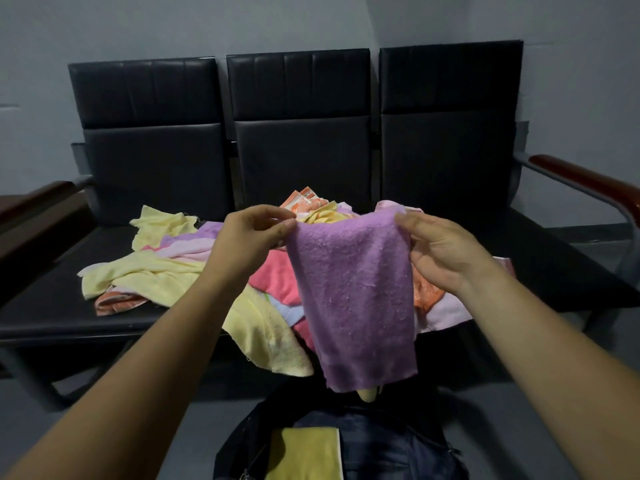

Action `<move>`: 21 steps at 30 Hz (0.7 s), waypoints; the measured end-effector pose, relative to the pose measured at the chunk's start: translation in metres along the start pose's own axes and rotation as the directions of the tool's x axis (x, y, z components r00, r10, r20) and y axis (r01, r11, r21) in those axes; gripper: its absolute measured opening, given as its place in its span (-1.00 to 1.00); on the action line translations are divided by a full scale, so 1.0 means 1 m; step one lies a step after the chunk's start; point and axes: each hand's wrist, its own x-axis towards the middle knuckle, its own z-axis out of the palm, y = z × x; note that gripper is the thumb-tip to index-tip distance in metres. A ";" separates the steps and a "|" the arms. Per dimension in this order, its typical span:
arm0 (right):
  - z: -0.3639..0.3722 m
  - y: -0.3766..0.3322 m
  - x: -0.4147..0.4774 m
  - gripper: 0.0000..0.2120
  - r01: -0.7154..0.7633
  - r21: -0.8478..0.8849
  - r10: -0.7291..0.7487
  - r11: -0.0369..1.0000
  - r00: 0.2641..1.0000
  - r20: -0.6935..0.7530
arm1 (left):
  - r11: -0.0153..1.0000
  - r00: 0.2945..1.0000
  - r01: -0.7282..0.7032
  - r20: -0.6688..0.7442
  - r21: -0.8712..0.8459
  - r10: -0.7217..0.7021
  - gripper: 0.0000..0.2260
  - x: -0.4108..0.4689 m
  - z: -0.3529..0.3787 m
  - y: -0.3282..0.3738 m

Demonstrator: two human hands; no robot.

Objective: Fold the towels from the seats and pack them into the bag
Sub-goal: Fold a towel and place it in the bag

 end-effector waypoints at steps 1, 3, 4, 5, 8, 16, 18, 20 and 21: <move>-0.001 0.002 -0.001 -0.77 0.012 -0.030 -0.012 0.999 1.000 -0.001 | 1.000 1.000 -0.010 0.022 0.006 0.010 -0.80 0.001 -0.001 -0.002; -0.005 0.008 0.000 -0.81 0.071 -0.087 -0.075 0.994 0.996 -0.044 | 0.989 0.997 -0.060 0.061 0.138 0.052 -0.68 0.002 -0.002 -0.010; -0.006 0.012 0.001 -0.82 0.106 -0.121 -0.114 0.987 0.991 -0.065 | 0.970 0.995 -0.089 0.061 0.228 0.077 -0.66 0.002 -0.001 -0.015; -0.006 0.015 0.001 -0.83 0.138 -0.173 -0.154 0.975 0.984 -0.084 | 0.949 0.993 -0.114 0.046 0.295 0.105 -0.67 0.002 0.001 -0.018; -0.008 0.028 0.001 -0.86 0.213 -0.291 -0.253 0.933 0.962 -0.104 | 0.924 0.980 -0.175 -0.026 0.339 0.195 -0.83 0.001 0.005 -0.029; -0.007 0.066 0.003 -0.18 0.255 -0.579 -0.163 0.775 0.965 0.207 | 0.998 0.989 -0.065 0.132 -0.014 0.066 -0.89 -0.013 0.017 -0.049; 0.003 0.077 -0.001 0.07 0.237 -0.693 -0.069 0.681 0.963 0.262 | 0.997 0.980 -0.073 0.186 -0.028 0.077 -0.84 -0.018 0.024 -0.045; 0.014 0.087 -0.004 0.07 0.247 -0.743 -0.064 0.623 0.962 0.266 | 0.996 0.975 -0.082 0.207 -0.020 0.084 -0.86 -0.020 0.029 -0.041; 0.018 0.089 -0.006 0.02 0.245 -0.729 -0.078 0.640 0.964 0.255 | 0.995 0.974 -0.094 0.206 -0.016 0.095 -0.87 -0.021 0.030 -0.040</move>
